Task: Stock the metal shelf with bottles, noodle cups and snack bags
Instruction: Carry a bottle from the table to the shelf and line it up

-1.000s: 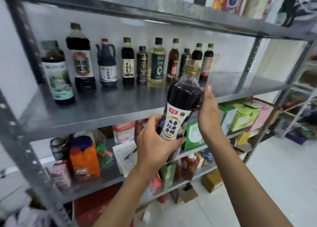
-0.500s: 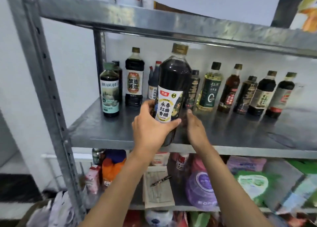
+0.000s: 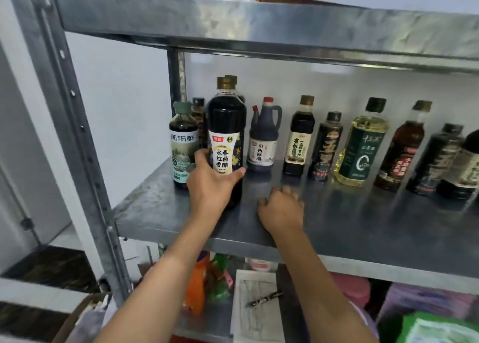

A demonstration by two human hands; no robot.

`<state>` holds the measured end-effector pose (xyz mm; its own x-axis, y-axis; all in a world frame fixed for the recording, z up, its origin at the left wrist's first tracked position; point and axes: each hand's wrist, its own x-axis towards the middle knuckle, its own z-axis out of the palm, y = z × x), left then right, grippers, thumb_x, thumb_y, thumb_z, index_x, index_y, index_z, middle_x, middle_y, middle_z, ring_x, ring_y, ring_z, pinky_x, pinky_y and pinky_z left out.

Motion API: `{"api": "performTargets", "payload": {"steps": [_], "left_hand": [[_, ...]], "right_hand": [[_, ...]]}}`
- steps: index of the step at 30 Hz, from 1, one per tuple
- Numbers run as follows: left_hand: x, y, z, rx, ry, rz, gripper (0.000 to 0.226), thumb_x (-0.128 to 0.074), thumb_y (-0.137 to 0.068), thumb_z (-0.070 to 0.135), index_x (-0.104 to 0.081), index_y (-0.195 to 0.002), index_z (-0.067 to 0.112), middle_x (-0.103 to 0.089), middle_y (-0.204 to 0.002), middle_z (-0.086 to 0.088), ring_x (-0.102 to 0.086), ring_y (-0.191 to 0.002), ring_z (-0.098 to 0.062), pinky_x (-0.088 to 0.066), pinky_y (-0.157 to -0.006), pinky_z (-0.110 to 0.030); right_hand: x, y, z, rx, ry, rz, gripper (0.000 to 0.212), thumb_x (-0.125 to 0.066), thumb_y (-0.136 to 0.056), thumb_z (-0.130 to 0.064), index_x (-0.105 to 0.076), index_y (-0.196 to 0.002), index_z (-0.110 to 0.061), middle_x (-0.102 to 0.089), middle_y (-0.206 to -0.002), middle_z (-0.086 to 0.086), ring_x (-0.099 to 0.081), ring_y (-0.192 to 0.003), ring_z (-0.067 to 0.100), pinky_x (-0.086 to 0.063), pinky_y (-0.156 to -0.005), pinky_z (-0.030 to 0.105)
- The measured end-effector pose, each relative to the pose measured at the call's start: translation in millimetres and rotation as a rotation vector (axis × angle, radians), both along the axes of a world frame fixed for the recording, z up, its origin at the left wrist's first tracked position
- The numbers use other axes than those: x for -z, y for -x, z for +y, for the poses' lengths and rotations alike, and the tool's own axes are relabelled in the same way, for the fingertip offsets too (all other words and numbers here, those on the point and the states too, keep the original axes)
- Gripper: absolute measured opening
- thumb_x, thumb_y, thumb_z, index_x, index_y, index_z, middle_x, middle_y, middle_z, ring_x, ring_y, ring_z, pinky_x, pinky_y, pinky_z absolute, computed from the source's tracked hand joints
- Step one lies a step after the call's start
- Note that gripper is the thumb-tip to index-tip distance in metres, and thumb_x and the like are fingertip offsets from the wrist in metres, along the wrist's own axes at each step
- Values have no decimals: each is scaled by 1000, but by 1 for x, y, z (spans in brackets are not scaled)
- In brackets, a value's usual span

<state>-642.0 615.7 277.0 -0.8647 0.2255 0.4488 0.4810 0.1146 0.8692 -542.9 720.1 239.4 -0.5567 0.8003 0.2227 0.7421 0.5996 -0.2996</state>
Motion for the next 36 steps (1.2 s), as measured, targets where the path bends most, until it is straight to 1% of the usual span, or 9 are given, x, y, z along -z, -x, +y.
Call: {"api": "performTargets", "payload": {"steps": [9,15,20,23,27,30,32,34,36], "left_hand": [[14,29,35,33,49,70,82,-84,-72,37,-38,-137,15,-65,-123,-6,-62,-110,-25,-47,-88,-31],[26,33,39,120,4,108,83,-79,-80,30,-31,-146,17,-55,-134,-3,-56,-116,-20,-43,-89,-27],[32,24,28,45,91,148,83,-74,-84,31,-25,-148,11,-45,-145,-9,-42,-133,-24,-40,-109,-45],[34,0,13,-59,179,336,66,-67,-89,19,-32,-143,2,-44,-141,-15,-41,-131,-27,-37,-112,-42],[46,-29,-3,-3,344,527,43,-46,-97,15,-44,-137,-2,-51,-135,-19,-45,-127,-33,-40,-108,-46],[74,-45,-17,23,466,547,45,-32,-97,23,-56,-126,-1,-60,-126,-18,-50,-125,-34,-42,-103,-47],[92,-54,-27,53,503,623,51,-27,-97,28,-64,-119,1,-65,-121,-17,-52,-126,-34,-36,-108,-45],[106,-59,-34,94,545,678,55,-23,-100,31,-62,-127,2,-61,-132,-15,-46,-134,-31,-20,-115,-44],[122,-67,-45,159,569,737,57,-20,-101,31,-50,-139,1,-47,-147,-14,-34,-142,-29,-12,-118,-46]], "right_hand": [[3,2,4,2,-46,-38,43,-41,-95,-36,-52,-126,-10,-50,-129,13,-47,-122,33,-36,-102,45],[2,0,5,-5,-17,-35,42,-41,-94,-36,-53,-125,-10,-50,-130,12,-45,-124,32,-33,-104,45],[0,-2,4,-16,-14,-1,41,-43,-93,-35,-55,-123,-10,-51,-130,13,-45,-123,33,-34,-103,44],[0,-5,4,-16,-24,28,38,-46,-93,-33,-59,-120,-10,-53,-128,14,-46,-122,34,-36,-101,42],[-1,-13,-6,-19,-21,141,30,-50,-93,-28,-65,-106,-5,-60,-116,18,-57,-111,35,-44,-90,37],[2,-30,-23,78,-57,292,33,-46,-94,-26,-69,-94,-2,-66,-103,20,-63,-96,37,-48,-78,35],[20,-50,-40,115,-237,362,35,-44,-92,-26,-69,-87,-3,-68,-96,19,-64,-94,37,-48,-80,39],[50,-71,-60,104,-387,287,41,-37,-94,-30,-71,-103,-8,-68,-117,15,-59,-118,34,-41,-99,46],[81,-92,-82,78,-355,285,52,-29,-99,-35,-55,-137,-11,-46,-149,9,-36,-143,23,-18,-117,45]]}}
